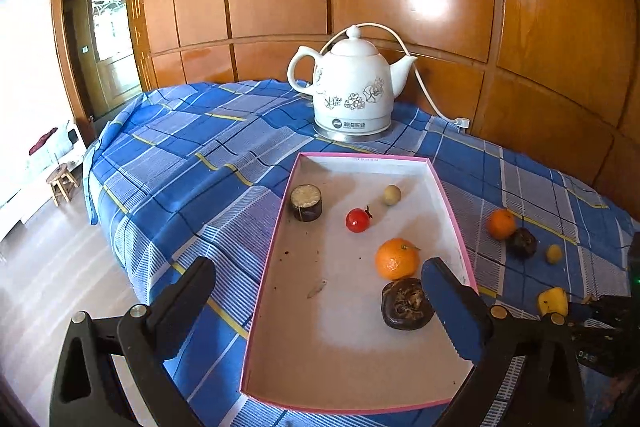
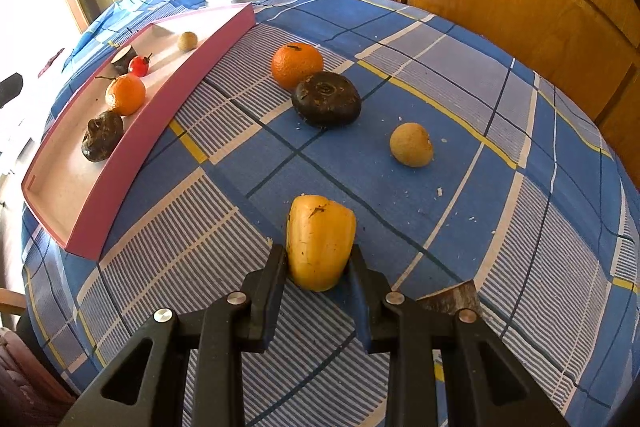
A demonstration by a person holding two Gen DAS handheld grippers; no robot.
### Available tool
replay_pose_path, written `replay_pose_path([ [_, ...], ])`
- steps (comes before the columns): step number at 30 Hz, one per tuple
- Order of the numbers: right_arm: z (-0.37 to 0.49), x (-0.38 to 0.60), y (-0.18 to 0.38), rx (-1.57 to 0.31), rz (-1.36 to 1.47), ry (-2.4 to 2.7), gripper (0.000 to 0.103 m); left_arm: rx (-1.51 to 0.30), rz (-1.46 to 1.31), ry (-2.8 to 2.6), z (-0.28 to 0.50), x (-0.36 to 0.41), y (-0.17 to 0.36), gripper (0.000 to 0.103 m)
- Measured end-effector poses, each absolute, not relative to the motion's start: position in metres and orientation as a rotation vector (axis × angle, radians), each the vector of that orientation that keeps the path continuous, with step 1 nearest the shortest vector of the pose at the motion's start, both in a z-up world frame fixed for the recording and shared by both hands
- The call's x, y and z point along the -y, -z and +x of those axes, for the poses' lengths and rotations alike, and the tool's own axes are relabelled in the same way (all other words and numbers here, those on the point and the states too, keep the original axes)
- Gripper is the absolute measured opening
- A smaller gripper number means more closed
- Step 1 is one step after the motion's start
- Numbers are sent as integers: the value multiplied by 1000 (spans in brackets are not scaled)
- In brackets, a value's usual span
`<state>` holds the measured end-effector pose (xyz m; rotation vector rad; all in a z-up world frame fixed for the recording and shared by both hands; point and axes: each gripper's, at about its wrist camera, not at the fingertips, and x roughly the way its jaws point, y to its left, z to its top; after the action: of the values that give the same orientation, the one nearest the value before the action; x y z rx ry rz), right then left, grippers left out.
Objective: Organize fruits
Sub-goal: 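Carry the yellow pepper into the tray and open the right gripper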
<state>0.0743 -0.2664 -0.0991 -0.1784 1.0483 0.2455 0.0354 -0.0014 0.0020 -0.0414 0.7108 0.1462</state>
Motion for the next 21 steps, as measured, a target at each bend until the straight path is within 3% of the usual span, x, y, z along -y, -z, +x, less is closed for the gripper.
replay_pose_path([
  [21,65,238,90,-1016,-105,-172,23,-670,-81,-112,16,-10,-13,103],
])
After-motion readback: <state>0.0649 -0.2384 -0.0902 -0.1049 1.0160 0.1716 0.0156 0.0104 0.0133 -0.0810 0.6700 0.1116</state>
